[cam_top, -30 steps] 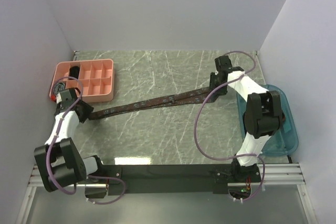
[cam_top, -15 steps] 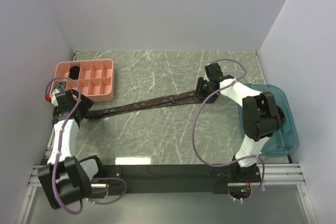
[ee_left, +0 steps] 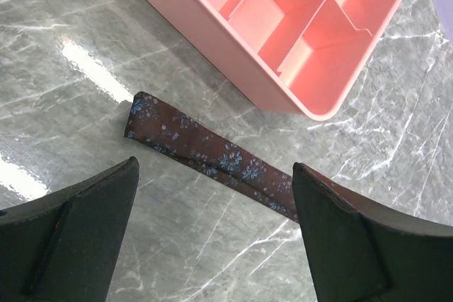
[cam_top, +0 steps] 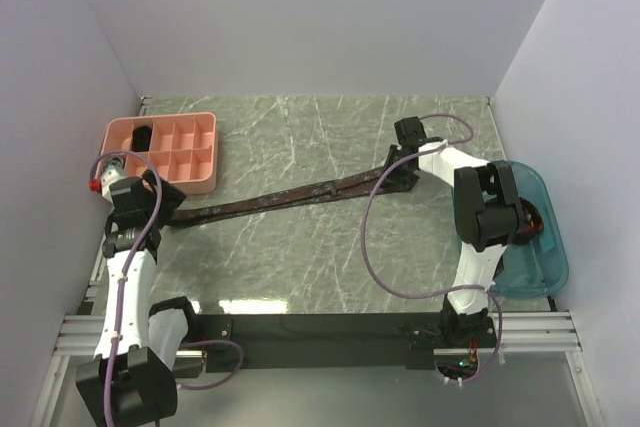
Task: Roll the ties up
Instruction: Flatten the tie
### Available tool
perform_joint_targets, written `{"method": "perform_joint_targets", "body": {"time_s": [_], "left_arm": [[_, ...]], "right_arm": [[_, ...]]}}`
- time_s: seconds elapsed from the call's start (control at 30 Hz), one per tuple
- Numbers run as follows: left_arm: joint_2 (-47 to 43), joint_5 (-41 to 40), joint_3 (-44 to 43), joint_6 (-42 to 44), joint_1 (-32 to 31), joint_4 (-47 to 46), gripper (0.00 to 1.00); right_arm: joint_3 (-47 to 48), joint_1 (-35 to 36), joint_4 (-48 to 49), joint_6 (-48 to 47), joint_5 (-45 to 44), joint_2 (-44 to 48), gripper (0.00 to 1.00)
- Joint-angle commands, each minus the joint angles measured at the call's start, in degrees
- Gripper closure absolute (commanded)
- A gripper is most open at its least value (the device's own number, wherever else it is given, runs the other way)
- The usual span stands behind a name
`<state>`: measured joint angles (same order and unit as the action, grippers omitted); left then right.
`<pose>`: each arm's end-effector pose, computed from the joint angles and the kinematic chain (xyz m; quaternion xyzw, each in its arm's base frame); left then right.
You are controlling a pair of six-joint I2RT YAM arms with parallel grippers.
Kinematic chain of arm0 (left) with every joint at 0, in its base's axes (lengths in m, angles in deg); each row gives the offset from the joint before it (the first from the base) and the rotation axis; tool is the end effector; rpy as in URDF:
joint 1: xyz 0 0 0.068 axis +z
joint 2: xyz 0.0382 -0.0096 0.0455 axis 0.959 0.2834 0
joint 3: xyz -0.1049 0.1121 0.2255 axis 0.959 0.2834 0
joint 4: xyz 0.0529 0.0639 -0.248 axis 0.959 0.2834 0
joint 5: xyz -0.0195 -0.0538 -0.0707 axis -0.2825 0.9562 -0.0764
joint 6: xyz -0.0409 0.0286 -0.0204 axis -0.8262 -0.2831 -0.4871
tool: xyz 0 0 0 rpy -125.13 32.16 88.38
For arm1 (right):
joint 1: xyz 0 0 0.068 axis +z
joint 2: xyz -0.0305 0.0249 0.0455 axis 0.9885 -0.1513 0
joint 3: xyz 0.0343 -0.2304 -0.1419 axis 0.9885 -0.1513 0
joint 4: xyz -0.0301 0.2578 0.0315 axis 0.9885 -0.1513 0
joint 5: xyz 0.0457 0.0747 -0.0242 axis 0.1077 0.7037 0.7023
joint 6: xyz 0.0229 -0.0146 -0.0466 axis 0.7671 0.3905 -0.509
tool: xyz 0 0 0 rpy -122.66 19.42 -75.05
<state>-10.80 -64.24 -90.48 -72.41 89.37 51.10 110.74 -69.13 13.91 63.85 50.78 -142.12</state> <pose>0.1770 0.0524 0.2489 -0.4274 0.7789 -0.0690 0.4537 0.3788 0.0858 0.1614 0.1533 0.9585 0.1383 0.1967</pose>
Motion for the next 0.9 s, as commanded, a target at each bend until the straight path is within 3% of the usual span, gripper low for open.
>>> {"method": "perform_joint_targets", "body": {"time_s": [0.0, 0.33, 0.47, 0.57, 0.67, 0.87], "left_arm": [[-0.2, -0.6, -0.2, 0.8, -0.8, -0.3, 0.05], [-0.9, -0.1, -0.2, 0.9, -1.9, -0.9, 0.05], [0.0, 0.8, -0.2, 0.9, -2.0, -1.5, 0.05], [0.2, 1.7, 0.0, 0.9, -2.3, -1.9, 0.05], [0.1, 2.0, 0.1, 1.0, -2.5, -2.1, 0.05], [0.5, 3.0, 0.1, 1.0, -2.6, -2.6, 0.04]], "right_arm": [[3.9, -1.1, -5.1, 1.4, -6.3, -1.7, 0.64], [20.6, -6.8, -15.6, 1.1, -11.2, -11.2, 0.62], [26.0, -8.3, -17.0, 0.3, -15.9, -13.7, 0.62], [28.8, -10.8, -15.9, 1.0, -14.8, -14.5, 0.62], [27.6, -10.8, -12.5, 0.2, -13.5, -11.3, 0.62], [10.6, -6.7, -1.4, 4.9, -8.4, 1.0, 0.6]]}}
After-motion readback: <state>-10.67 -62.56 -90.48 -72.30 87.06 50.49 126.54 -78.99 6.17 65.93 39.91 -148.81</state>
